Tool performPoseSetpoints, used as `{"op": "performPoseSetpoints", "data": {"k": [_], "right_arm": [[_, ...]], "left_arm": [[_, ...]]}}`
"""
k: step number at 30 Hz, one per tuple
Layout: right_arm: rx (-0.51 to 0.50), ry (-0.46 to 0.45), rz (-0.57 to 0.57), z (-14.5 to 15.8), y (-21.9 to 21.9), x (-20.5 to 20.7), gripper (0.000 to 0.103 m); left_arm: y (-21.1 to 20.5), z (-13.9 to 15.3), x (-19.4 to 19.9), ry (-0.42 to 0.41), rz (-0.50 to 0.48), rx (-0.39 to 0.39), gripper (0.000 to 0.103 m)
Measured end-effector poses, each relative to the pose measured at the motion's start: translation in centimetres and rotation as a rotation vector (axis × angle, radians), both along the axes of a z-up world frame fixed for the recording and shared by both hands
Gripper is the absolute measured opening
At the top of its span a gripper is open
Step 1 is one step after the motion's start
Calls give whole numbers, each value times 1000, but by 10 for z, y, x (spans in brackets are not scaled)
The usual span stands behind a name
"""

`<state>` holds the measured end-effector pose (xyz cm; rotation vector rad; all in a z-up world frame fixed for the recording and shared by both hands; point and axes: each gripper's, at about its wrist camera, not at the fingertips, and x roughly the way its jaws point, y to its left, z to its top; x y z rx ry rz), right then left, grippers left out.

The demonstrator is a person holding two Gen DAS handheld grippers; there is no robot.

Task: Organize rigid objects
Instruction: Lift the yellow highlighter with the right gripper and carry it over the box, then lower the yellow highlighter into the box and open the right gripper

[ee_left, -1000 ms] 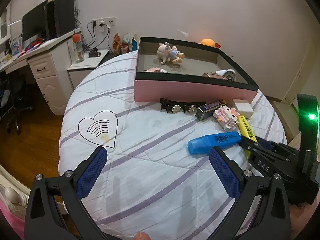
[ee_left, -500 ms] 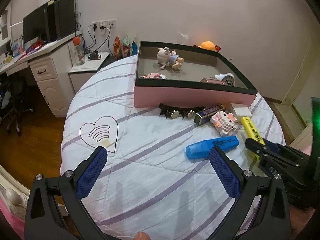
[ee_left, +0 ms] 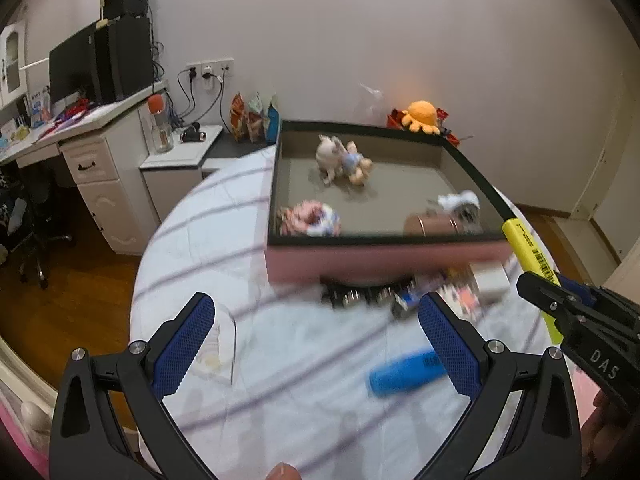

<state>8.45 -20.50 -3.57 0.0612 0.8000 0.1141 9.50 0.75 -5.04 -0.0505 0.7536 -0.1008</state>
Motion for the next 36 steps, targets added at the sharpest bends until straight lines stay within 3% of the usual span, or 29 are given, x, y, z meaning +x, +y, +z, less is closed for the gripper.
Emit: {"op": "performPoseSetpoints", "data": {"k": [7,17,27,28,29,31,36], "right_arm": [[9,-8,50,15,9,74,26],[6,126,87,-23,28,179,26],[-29,254,70,-55,32,211,27],[-22,251,64,-56,31,209,34],[-13,242,60,-54,29,206,56],[1,208,59,-47,27,199,80],[38,103,50,-19,20,173,80]], "left_arm": [[2,5,58,-11,37,6,103],[1,-10,124,27,52,19,103],[11,-19,133,53,80,7,103],[11,-18,131,50,80,7,103],[11,-16,128,47,80,6,103],[12,-11,121,38,80,3,103],[12,4,96,4,83,2,103]]}}
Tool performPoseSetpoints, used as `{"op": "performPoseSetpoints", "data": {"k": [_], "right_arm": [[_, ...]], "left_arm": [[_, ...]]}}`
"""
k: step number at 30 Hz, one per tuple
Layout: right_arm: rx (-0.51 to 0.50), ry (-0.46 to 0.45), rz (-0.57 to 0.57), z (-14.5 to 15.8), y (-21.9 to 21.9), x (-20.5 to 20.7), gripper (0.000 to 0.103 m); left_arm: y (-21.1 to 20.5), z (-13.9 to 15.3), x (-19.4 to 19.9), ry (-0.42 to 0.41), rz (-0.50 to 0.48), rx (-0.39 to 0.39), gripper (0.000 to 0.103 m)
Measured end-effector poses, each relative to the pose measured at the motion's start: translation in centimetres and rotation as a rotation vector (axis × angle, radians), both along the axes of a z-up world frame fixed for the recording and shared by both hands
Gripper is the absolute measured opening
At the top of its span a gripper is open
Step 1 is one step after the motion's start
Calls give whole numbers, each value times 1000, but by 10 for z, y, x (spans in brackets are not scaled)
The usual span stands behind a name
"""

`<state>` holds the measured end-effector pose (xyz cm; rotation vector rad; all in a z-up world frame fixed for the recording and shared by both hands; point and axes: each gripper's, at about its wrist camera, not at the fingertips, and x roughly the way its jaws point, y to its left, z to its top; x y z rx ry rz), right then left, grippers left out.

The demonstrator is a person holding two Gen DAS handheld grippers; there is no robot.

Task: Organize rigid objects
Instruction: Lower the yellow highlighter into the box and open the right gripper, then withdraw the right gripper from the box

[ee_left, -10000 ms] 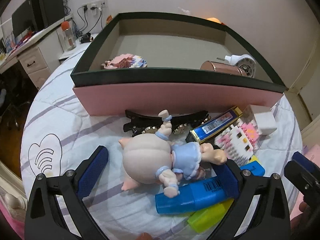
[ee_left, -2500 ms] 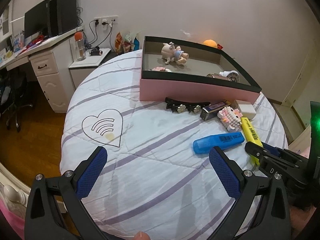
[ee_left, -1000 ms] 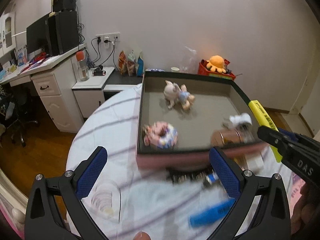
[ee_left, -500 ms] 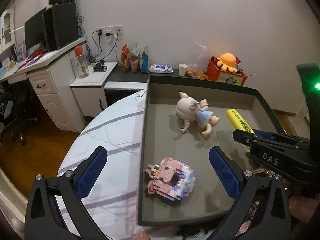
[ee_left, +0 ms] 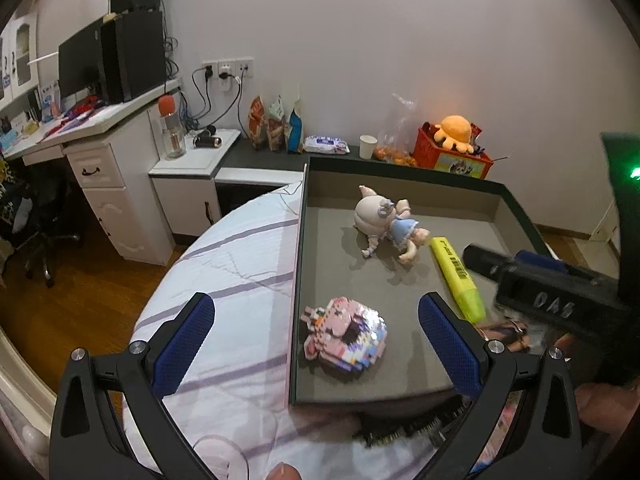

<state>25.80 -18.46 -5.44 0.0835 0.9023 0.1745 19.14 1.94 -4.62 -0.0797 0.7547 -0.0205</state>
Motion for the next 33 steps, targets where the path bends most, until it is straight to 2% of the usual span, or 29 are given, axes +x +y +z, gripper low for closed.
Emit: {"op": "performPoseSetpoints", "data": {"k": [6,15,18,19,22,26,33], "right_arm": [[31,-79,-37,27,-19,-46,82],[51,-101,-100,34,-40,-116,84],[72,-100,-120,31,-49,-140,94],[74,-101,-125,30,-52,-145,103],[98,-109,-144,26,-62,-169,103],[114,-106,-169,21,-72,-188,103],[124,-95,-204,14,-85,-197,103]], "left_arm": [[-5,9,-36,-26,-19,0,103],[-23,10,-92,-25,-58,9,103],[-27,8,-110,-20,-71,18,103],[-29,6,-116,-17,-76,21,103],[-31,0,-130,-8,-94,29,103],[-38,-10,-142,14,-128,27,103],[-52,-29,-133,76,-213,20,103]]}}
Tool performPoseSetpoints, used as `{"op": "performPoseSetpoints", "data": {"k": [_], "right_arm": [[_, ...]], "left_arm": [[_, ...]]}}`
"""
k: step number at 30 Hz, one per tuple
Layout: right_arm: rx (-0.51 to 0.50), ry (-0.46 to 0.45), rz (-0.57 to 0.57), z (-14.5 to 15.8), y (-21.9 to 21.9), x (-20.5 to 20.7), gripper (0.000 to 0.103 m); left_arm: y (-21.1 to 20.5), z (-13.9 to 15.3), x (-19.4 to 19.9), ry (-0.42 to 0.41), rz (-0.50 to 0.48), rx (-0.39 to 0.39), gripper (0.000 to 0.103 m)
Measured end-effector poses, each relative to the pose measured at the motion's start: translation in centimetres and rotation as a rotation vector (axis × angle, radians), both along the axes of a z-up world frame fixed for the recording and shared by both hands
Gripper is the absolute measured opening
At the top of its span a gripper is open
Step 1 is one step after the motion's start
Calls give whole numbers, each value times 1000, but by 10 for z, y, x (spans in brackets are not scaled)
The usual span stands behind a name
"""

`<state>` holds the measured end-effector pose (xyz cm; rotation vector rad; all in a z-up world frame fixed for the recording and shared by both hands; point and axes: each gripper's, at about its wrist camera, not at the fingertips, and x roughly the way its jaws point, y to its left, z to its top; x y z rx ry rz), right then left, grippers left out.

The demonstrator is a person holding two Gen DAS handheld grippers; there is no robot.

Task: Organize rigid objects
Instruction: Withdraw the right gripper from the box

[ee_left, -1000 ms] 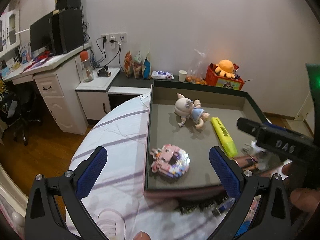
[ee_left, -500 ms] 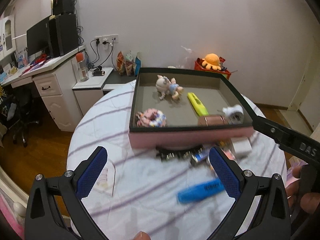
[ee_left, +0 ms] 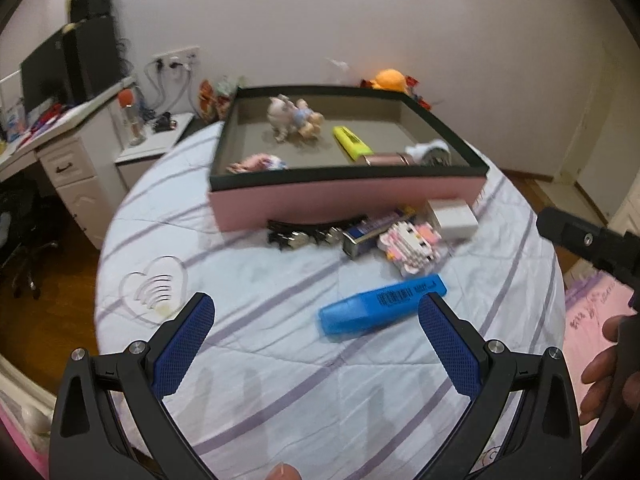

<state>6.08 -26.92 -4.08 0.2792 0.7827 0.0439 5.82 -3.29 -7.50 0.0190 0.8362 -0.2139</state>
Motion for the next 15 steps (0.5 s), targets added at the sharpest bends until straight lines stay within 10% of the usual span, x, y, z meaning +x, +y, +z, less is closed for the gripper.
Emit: {"op": "performPoseSetpoints", "data": {"k": [15], "right_arm": [[-16,45,-4,-21,-1,13,103]], "left_arm": [[-45,-47,32,102,-172,69,100]]}}
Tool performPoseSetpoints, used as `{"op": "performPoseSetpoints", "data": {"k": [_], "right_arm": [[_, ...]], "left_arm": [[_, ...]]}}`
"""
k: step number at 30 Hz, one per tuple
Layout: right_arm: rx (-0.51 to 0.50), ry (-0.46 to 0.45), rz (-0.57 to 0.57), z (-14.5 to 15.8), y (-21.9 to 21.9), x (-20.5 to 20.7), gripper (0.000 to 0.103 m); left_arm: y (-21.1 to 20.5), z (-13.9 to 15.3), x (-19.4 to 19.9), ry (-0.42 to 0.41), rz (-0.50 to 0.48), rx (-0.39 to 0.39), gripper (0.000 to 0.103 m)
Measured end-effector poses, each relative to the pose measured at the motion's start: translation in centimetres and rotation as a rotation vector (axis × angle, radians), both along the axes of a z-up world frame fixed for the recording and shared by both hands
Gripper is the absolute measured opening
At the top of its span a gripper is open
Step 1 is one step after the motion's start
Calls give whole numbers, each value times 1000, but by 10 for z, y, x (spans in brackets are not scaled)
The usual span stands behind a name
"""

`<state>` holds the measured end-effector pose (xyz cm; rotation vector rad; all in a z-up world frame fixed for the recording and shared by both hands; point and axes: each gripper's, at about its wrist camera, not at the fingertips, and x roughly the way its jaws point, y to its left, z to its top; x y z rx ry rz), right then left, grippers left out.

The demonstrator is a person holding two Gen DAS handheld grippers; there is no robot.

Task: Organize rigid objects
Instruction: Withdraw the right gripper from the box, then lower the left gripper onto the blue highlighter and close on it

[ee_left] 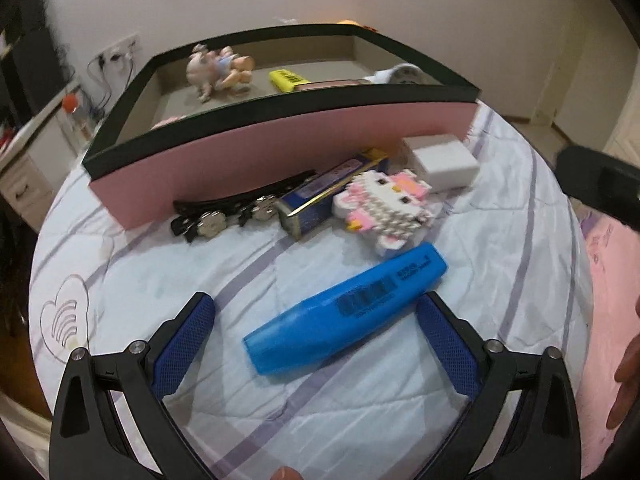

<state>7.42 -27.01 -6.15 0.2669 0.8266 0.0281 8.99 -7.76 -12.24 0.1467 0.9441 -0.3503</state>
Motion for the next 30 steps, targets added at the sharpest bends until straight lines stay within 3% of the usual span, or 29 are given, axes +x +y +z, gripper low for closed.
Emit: {"op": "performPoseSetpoints", "data": {"k": [6,10,14,19,25,30], "right_arm": [[7,0,-15,-1,-4,1,103],[3,-3,-12,0,-4,0,103],[0,-7,-7,1,-1,-1,103],[-6,-12,-1,5,2,-2,103],[-10,-17,-6,7,0,-2,103],[-8,-12,-13,5,-3,-1,103]], "left_arm": [[-13,1,-10,-3,-66,25,86],[-10,5,-15,-4,-64,17,67],[-6,8,-15,10,-60,-9,54],[-13,9,-15,11,-78,0,51],[-23,9,-7,-7,-94,45,64],[-31,6,3,-1,-114,28,64]]}}
